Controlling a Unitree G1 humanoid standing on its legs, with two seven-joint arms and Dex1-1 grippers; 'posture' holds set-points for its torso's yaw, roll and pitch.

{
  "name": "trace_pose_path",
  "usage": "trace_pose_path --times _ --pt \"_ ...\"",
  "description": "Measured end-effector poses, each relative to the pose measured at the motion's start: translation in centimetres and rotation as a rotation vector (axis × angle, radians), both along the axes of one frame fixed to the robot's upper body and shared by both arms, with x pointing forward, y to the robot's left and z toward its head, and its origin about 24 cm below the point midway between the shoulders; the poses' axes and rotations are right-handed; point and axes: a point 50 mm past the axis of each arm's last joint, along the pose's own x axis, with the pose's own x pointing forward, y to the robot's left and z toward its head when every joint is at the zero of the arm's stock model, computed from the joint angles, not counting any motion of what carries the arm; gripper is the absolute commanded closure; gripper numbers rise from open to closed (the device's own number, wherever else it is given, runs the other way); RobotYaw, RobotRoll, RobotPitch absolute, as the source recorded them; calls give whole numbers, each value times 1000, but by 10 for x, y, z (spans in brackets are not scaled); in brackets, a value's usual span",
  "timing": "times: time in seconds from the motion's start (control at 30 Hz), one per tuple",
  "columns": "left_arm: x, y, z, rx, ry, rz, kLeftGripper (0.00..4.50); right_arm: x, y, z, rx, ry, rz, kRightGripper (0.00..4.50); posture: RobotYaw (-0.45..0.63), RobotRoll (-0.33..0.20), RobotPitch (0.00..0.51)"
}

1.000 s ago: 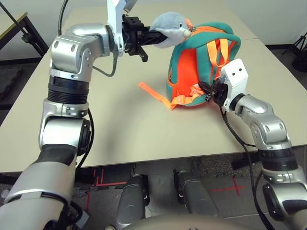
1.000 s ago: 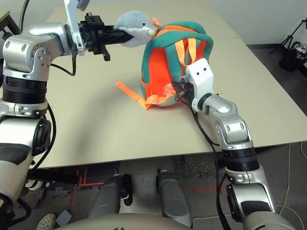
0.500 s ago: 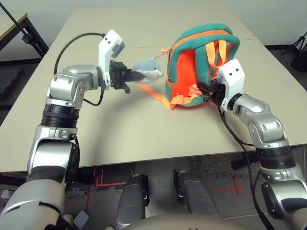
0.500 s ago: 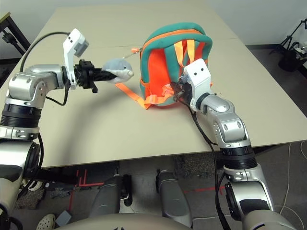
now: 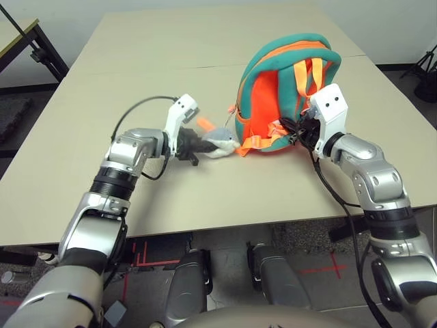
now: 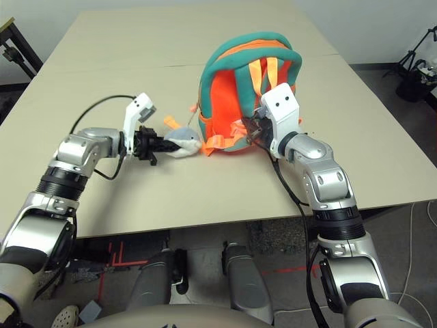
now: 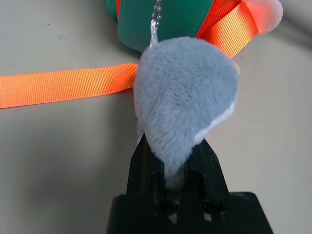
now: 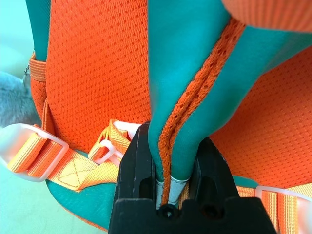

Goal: Put the pencil case into the backpack and zip it.

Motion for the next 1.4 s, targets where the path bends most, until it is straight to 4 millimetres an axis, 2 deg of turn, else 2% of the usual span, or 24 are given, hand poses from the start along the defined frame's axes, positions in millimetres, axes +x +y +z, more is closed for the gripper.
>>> trace_pose_path --times 0.23,0.27,0.3,0.57,0.63,0.67,1.07,1.27,1.4 --pt "5 -2 -4 -41 -4 23 4330 0 0 0 -2 0 -1 3836 -130 0 120" --pt "6 -3 -4 -58 -11 39 3587 0 0 0 -3 0 -2 3836 -130 0 119" --pt "7 -3 -2 -75 -18 51 3252 0 -1 0 -4 -1 -2 3837 -129 0 118" --pt "10 4 36 -234 -76 93 33 -3 -6 2 -14 42 2 954 -124 0 124" --pt "8 3 41 -234 -90 88 0 -5 -6 4 6 61 10 158 -124 0 126" --pt "8 3 43 -234 -91 86 0 -5 -6 4 16 72 15 16 -124 0 126" --pt "3 7 44 -217 -87 104 0 -22 -30 24 56 181 42 16 -135 0 139" --pt "3 9 45 -218 -87 115 0 -33 -57 24 107 237 -25 16 -147 0 142" --pt "2 10 46 -222 -87 119 0 -39 -66 28 171 263 -30 16 -156 0 145"
